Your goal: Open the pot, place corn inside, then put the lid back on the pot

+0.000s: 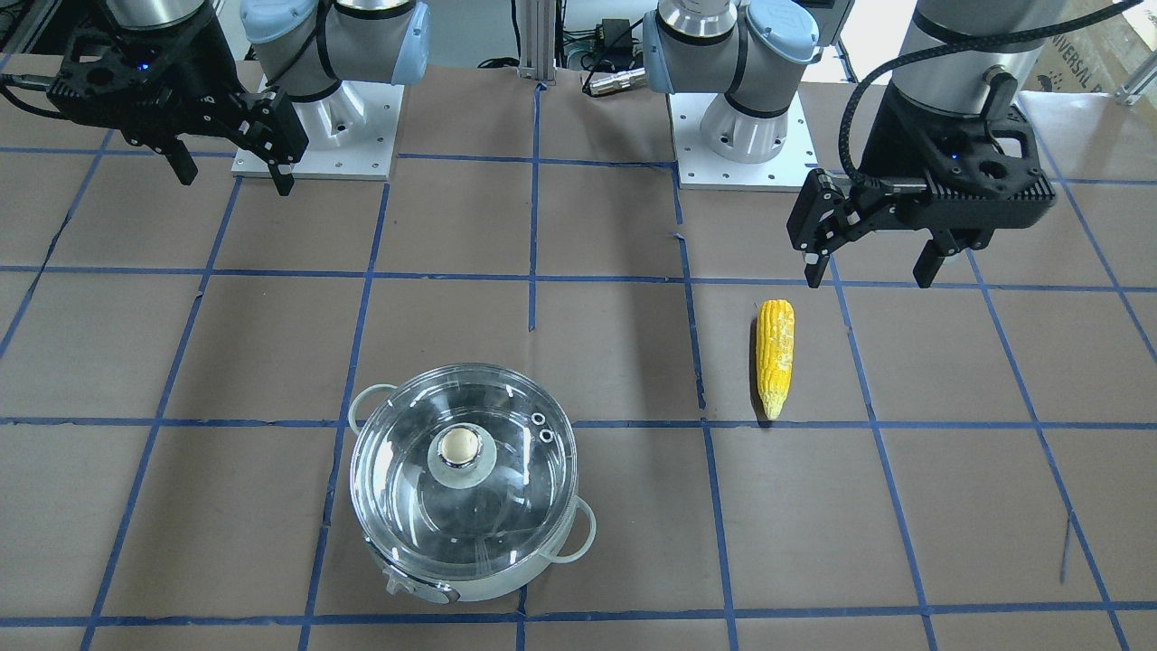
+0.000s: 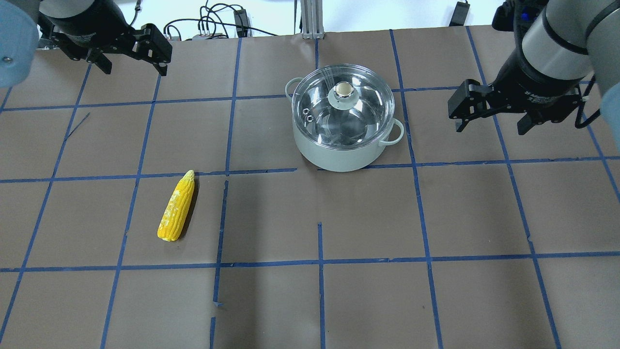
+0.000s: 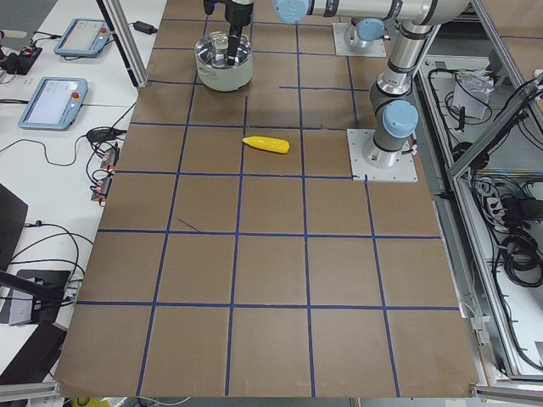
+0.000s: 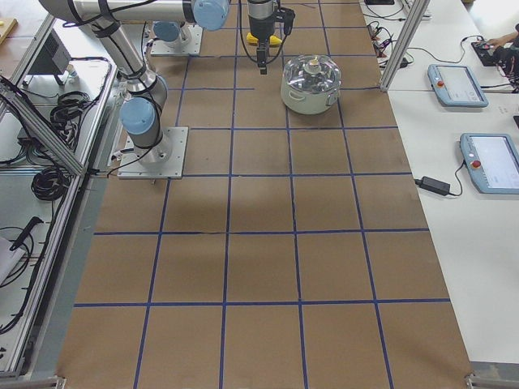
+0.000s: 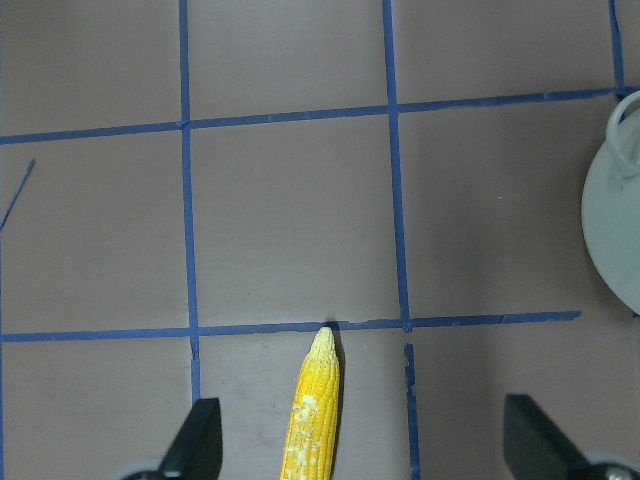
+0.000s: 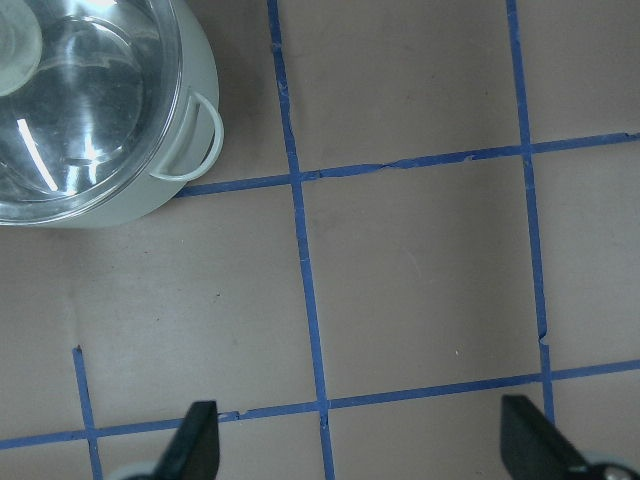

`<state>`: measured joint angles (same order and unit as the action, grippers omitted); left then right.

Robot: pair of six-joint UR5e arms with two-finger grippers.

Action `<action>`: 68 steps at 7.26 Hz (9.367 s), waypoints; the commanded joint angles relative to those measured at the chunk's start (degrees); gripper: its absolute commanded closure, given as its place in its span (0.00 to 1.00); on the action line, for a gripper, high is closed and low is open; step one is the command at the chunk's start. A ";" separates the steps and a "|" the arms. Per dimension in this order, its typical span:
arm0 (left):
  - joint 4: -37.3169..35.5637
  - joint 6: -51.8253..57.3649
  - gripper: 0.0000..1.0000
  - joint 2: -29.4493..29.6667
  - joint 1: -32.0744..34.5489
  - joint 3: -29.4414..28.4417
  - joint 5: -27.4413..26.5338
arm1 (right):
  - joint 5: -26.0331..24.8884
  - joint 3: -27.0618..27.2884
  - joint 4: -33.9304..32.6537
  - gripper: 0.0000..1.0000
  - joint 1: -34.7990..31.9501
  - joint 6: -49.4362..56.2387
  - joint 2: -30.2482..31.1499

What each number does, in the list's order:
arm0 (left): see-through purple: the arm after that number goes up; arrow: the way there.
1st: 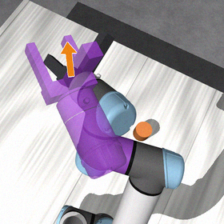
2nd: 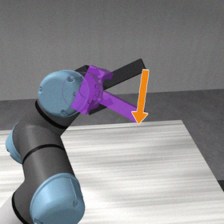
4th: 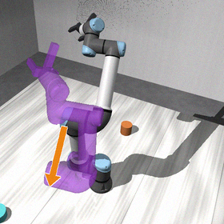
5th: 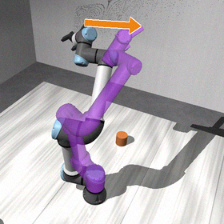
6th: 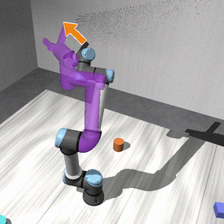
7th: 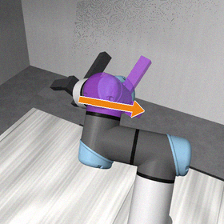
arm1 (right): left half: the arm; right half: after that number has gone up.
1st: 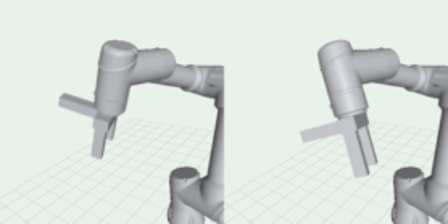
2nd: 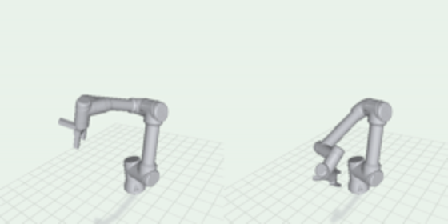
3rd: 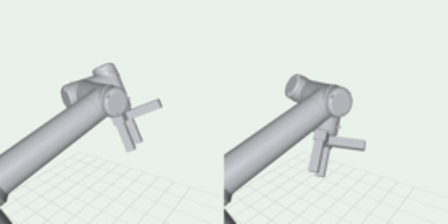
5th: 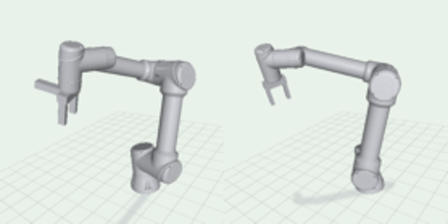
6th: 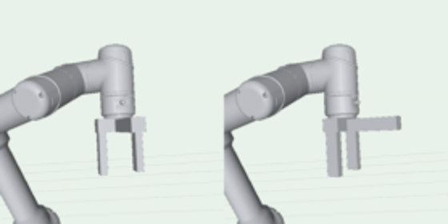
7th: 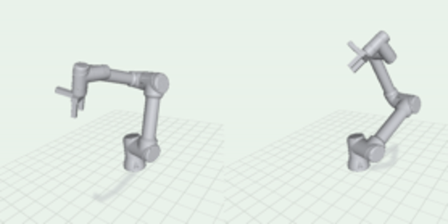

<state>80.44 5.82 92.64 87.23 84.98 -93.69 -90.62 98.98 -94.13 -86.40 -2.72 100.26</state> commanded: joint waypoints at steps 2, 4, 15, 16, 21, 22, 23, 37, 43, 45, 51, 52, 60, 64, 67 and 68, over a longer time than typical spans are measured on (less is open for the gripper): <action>-0.02 0.15 0.00 -0.01 -0.05 0.01 0.00 | 0.00 0.07 0.00 0.00 0.00 0.26 -0.07; -0.01 0.15 0.00 -0.01 -0.05 0.01 0.00 | -0.09 0.07 0.00 0.00 0.00 0.25 -0.07; -0.02 0.07 0.00 -0.27 0.22 0.27 0.00 | -0.09 -25.66 -10.80 0.01 -19.95 -7.14 -34.57; -0.02 0.07 0.00 -0.27 0.22 0.27 0.00 | -0.17 -25.86 -10.81 0.01 -19.60 -6.95 -35.56; -0.02 0.07 0.00 -0.27 0.13 0.27 0.00 | -0.17 -24.98 -11.16 0.03 -17.23 -6.77 -37.15; -0.02 0.07 0.00 -0.27 0.13 0.27 0.00 | -0.17 -25.24 -11.25 0.04 -17.31 -7.04 -37.85; -0.02 0.07 0.00 -0.27 0.13 0.27 -0.09 | -0.09 -25.33 -11.60 0.04 -17.40 -7.21 -38.30; -0.02 -0.02 0.00 -0.27 0.13 0.27 -0.09 | -0.09 -25.94 -11.25 0.62 -18.02 -7.39 -39.36; 0.07 0.24 0.00 -0.10 -0.05 0.36 -0.09 | 0.78 -25.42 0.24 0.64 -11.36 -1.44 -25.49; 0.25 0.42 0.00 0.52 -0.05 0.71 -0.17 | 2.73 -23.58 6.55 0.64 -4.25 2.17 -18.56; -3.09 6.02 0.00 -0.18 -3.90 7.36 0.26 | 2.11 -11.10 6.95 0.64 2.46 7.29 -9.74; -7.44 7.26 0.00 -0.18 -4.52 10.61 0.27 | 2.46 -11.18 6.68 0.64 2.38 6.85 -10.08; -35.60 7.54 0.00 2.80 -4.53 38.49 0.18 | 1.94 -12.58 5.71 0.62 2.37 6.85 -9.83; -46.20 10.08 0.00 6.05 -4.71 44.11 0.09 | 2.02 -12.06 6.06 0.62 2.29 6.67 -8.33; -51.95 14.03 0.00 9.31 -8.37 45.53 0.26 | 2.02 -11.97 6.15 0.61 2.29 6.76 -8.24; -52.05 17.17 0.00 9.48 -10.48 45.79 0.44 | 2.02 -11.97 6.15 0.60 2.29 6.76 -8.24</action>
<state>29.02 19.97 101.65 79.33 130.34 -93.47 -88.59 87.00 -87.98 -84.11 4.04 92.01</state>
